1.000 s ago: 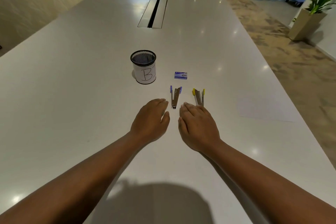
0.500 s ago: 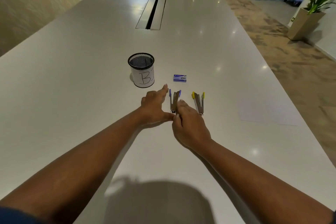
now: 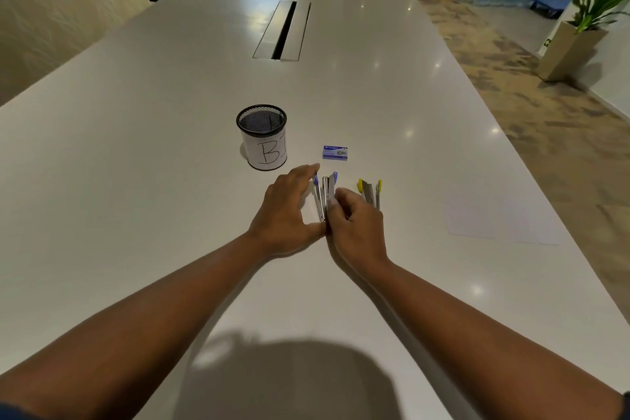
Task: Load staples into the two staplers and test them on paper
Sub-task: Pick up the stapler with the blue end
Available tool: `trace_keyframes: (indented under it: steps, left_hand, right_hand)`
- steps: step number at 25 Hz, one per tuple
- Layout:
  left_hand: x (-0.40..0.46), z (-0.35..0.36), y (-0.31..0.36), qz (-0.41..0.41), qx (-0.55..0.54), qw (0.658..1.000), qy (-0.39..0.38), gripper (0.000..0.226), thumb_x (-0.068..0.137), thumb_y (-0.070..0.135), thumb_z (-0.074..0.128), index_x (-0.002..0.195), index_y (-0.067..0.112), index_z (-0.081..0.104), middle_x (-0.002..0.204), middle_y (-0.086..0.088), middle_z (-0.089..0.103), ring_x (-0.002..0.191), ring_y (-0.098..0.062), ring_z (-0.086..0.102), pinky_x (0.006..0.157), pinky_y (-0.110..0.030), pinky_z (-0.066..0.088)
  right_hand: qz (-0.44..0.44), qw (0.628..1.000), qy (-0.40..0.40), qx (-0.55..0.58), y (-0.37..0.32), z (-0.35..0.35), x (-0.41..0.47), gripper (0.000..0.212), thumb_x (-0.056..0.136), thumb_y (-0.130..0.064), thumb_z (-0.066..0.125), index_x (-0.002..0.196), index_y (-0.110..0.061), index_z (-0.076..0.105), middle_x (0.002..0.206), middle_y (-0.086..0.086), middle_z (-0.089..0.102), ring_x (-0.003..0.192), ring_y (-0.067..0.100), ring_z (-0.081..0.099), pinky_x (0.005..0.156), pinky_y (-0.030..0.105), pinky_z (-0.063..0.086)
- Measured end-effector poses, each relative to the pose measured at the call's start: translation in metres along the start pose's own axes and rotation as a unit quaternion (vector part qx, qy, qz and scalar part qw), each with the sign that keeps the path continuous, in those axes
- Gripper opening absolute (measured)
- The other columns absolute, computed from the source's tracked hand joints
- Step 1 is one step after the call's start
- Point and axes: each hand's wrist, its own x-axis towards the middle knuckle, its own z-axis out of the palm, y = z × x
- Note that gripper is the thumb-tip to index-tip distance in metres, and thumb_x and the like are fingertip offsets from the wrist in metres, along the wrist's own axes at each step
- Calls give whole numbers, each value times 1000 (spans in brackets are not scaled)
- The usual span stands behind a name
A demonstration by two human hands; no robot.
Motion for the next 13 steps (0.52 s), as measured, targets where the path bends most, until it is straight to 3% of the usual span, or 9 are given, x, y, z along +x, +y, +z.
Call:
trace_keyframes:
  steps: [2,5,9,11,13]
  left_hand:
    - [-4,2,1,27,16,999,5,105,68,59,79,156,30,29,156,8,39,139,-13,38,114,-39,32]
    - [-7,-1,6,55,0,998,25,102,66,57,81,152,28,36,149,9,45,134,-11,44,110,-37,39]
    - [-9,-4,12,34,-86,996,-18,95,64,51,86,146,37,41,133,18,49,117,-6,56,92,-26,50]
    - [-10,-3,11,3,-147,988,-46,73,71,47,80,136,40,49,113,14,57,89,-6,56,78,-34,53]
    - [-10,2,15,-66,-256,963,-55,40,82,40,64,121,33,58,96,1,62,82,-18,54,82,-52,51]
  right_hand:
    - [18,1000,-1,16,-3,4,3,26,99,-38,51,76,-26,55,60,-7,53,55,6,47,56,31,44]
    - [67,997,-5,48,-6,7,7,29,93,-55,50,91,-30,65,71,-4,68,68,12,66,69,47,57]
    - [103,986,-14,132,-5,3,9,32,84,-53,58,95,-24,65,73,4,68,68,23,64,76,57,55]
    - [101,985,-6,139,-4,-1,9,29,81,-48,60,92,-22,62,68,-3,63,64,13,59,71,49,54]
    - [79,990,-1,118,-4,-1,7,29,78,-45,59,86,-18,58,64,-6,57,59,11,54,63,41,49]
